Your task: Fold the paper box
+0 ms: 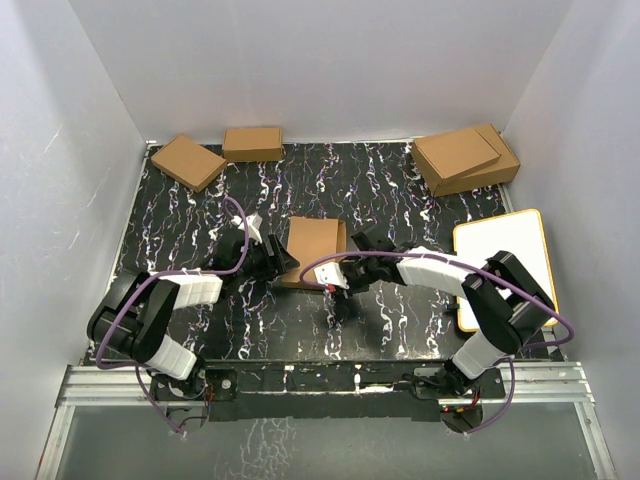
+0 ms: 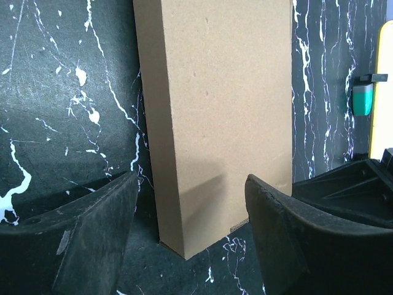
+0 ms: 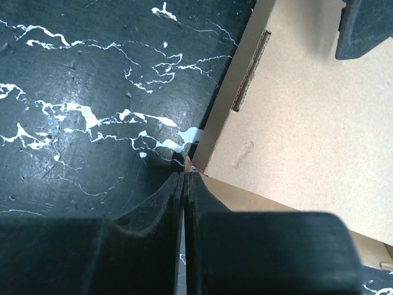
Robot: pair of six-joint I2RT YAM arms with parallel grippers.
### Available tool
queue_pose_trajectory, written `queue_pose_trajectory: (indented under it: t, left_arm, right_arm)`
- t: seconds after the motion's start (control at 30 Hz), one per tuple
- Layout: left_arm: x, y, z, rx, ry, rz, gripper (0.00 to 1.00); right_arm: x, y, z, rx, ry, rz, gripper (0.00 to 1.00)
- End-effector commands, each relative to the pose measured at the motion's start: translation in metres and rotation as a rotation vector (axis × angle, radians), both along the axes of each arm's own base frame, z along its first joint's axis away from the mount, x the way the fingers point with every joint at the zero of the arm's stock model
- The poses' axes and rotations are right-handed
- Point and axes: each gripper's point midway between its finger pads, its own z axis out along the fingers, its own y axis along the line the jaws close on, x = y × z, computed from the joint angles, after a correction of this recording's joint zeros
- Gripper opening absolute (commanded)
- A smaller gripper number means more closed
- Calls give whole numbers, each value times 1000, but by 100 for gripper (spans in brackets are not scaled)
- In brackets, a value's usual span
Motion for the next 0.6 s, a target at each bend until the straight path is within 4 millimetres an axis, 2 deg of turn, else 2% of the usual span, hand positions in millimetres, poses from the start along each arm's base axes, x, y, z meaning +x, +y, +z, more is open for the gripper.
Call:
queue_pose_trajectory:
  t: [0.0, 0.37, 0.57]
  left_arm:
    - [-17, 12, -28, 86, 96, 5, 69]
    - [-21, 13, -36, 98, 125, -2, 67]
    - [-18, 1, -22, 39, 110, -38, 67]
  right_arm:
    - [5, 0, 5, 35, -11, -10, 8]
    - [5, -3, 2, 43, 34, -28, 8]
    - [4, -4, 2, 49, 44, -23, 8]
